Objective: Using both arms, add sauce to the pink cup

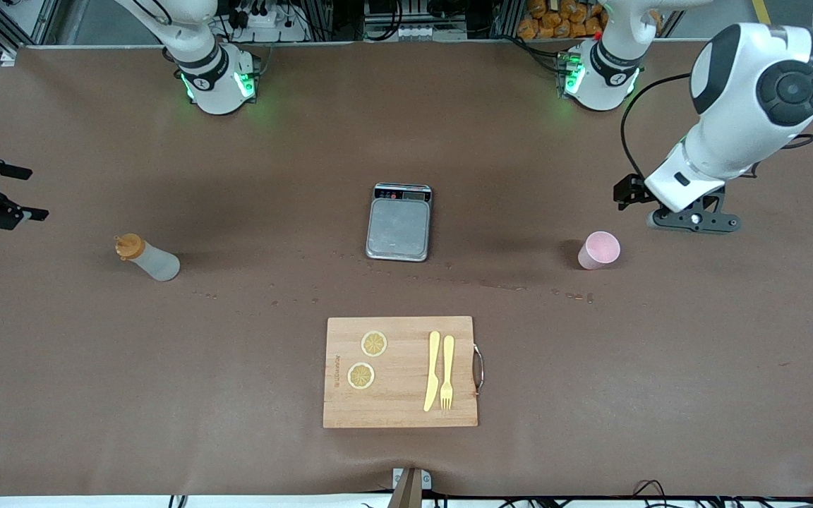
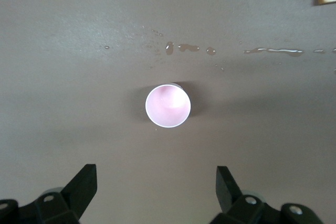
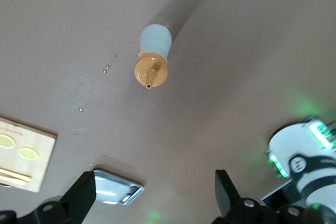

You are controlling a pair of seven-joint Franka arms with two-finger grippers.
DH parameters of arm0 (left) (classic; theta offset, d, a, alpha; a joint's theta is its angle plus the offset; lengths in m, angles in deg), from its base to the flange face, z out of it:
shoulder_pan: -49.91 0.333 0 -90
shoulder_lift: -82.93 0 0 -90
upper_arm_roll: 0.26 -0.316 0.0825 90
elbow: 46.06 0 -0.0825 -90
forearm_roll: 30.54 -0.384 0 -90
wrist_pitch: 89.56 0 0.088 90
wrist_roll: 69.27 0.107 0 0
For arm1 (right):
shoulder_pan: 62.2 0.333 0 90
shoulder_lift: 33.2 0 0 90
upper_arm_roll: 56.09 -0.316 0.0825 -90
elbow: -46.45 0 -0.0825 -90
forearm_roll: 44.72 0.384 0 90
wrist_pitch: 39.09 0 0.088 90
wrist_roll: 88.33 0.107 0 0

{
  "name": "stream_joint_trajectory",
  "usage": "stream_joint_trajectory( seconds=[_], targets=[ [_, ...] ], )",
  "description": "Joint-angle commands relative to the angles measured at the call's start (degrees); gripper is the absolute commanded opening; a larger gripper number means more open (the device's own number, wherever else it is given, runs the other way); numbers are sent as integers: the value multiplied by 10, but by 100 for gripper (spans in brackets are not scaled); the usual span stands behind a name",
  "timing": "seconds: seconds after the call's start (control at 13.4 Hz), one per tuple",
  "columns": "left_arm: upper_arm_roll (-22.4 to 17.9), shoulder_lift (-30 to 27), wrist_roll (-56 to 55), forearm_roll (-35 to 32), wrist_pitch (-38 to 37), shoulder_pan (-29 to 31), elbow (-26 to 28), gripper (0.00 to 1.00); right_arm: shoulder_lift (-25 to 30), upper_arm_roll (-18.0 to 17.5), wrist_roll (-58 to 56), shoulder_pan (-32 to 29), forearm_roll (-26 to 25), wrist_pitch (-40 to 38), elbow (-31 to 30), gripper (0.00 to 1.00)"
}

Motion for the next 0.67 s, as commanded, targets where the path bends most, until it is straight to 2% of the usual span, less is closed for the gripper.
stream_joint_trajectory(
  seconds=[0.0, 0.22, 0.6],
  targets=[
    [2, 1, -8, 10, 55, 4, 41, 100, -47, -9, 22, -49, 60, -6, 4, 100],
    [3, 41, 5, 10, 70, 9, 56, 100, -89, -9, 23, -66, 91, -5, 6, 100],
    [3, 86, 6, 5, 114, 12, 58, 100, -172, -9, 23, -124, 190, -2, 9, 100]
  ],
)
